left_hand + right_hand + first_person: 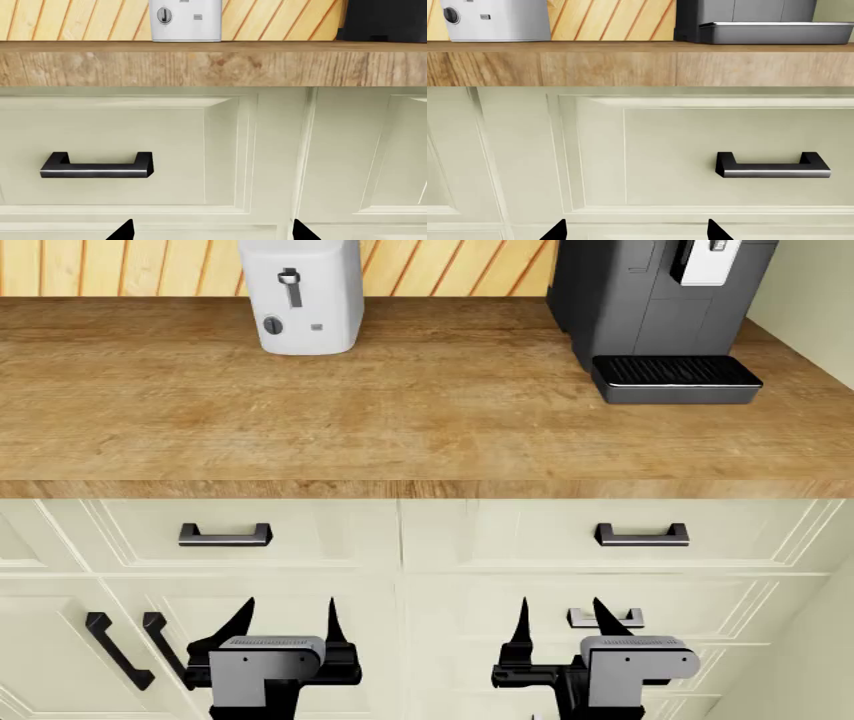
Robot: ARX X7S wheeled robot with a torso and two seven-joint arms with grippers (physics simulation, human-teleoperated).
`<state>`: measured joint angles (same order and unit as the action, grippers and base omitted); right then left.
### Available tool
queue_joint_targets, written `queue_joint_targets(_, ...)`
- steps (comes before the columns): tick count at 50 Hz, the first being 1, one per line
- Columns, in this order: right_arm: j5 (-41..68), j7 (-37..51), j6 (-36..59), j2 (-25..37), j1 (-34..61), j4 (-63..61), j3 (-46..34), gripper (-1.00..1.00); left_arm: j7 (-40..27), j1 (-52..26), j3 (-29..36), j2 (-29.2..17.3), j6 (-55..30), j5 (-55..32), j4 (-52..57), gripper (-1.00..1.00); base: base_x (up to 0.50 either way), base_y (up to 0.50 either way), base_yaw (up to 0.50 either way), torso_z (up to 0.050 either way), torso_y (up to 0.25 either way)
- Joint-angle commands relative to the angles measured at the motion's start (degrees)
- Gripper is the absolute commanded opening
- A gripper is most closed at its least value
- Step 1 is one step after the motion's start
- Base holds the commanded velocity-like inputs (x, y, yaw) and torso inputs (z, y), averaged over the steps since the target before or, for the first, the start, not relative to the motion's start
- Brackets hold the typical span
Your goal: Push down the lever of the toaster to turn it on.
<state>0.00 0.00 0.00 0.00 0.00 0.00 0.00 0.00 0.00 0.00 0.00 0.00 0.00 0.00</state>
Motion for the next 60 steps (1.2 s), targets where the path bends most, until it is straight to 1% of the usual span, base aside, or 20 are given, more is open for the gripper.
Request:
queue_joint_targets(1, 0.8, 1.1, 0.0, 0.9, -0.1, -0.1, -1.1, 1.0, -0.9, 0.0, 1.1, -0.9, 0.1, -1.0, -0.1, 1.0, 0.0, 0.0, 0.0, 0.0, 0.0)
queue_joint_targets(5, 1.4, 2.2, -1.0, 1.8, -0.2, 0.6, -2.2, 1.0, -1.2, 0.4, 2.3, -1.9, 0.2, -2.1, 0.3, 1.0, 0.0, 0.0, 0.0, 0.0, 0.0)
queue_joint_targets(10, 1.2, 3.2, 0.1, 2.5, -0.7, -1.1, -3.6, 1.0, -1.5, 1.0, 2.9, -2.8, 0.7, -3.1, 0.9, 1.0, 0.0, 0.0, 0.0, 0.0, 0.0)
queue_joint_targets(13, 1.1, 3.5, 0.6, 3.0, -0.7, -1.9, -4.3, 1.0, -1.5, 1.1, 3.2, -3.1, 0.5, -3.4, 1.7, 1.0, 0.0, 0.0, 0.0, 0.05, 0.0)
queue_joint_targets(22, 1.0, 3.7, 3.9, 4.7, 1.1, -6.0, -5.4, 1.0, -2.3, -0.6, 3.9, -4.8, -4.3, -3.9, 7.5, 1.0, 0.0, 0.0, 0.0, 0.05, 0.0)
queue_joint_targets(28, 0.9, 3.6, 6.8, 5.8, 4.2, -7.3, -6.0, 1.0, -2.2, -2.8, 3.8, -6.0, -9.4, -5.3, 12.1, 1.0, 0.0, 0.0, 0.0, 0.05, 0.0)
queue_joint_targets(32, 0.9, 3.2, 9.6, 6.7, 7.1, -8.6, -6.2, 1.0, -1.3, -4.8, 2.8, -7.1, -16.4, -9.0, 17.2, 1.0, 0.0, 0.0, 0.0, 0.05, 0.0)
queue_joint_targets(36, 1.3, 2.8, 12.3, 7.6, 10.0, -9.5, -6.0, 1.0, -1.2, -7.5, 2.6, -8.4, -20.5, -10.1, 20.3, 1.0, 0.0, 0.0, 0.0, 0.05, 0.0)
queue_joint_targets(43, 2.2, 1.8, 18.0, 9.3, 15.7, -11.8, -5.5, 1.0, -1.0, -15.0, 1.4, -9.8, -30.3, -13.9, 24.4, 1.0, 0.0, 0.0, 0.0, 0.05, 0.0)
queue_joint_targets(51, 3.3, 0.9, 21.9, 10.1, 20.3, -12.1, -5.4, 1.0, -0.9, -21.8, 0.8, -10.7, -34.9, -15.7, 23.1, 1.0, 0.0, 0.0, 0.0, 0.05, 0.0)
queue_joint_targets(60, 3.9, 0.9, 22.7, 10.4, 21.2, -12.2, -5.5, 1.0, -1.1, -22.8, 0.8, -10.6, -35.2, -16.4, 21.9, 1.0, 0.0, 0.0, 0.0, 0.05, 0.0)
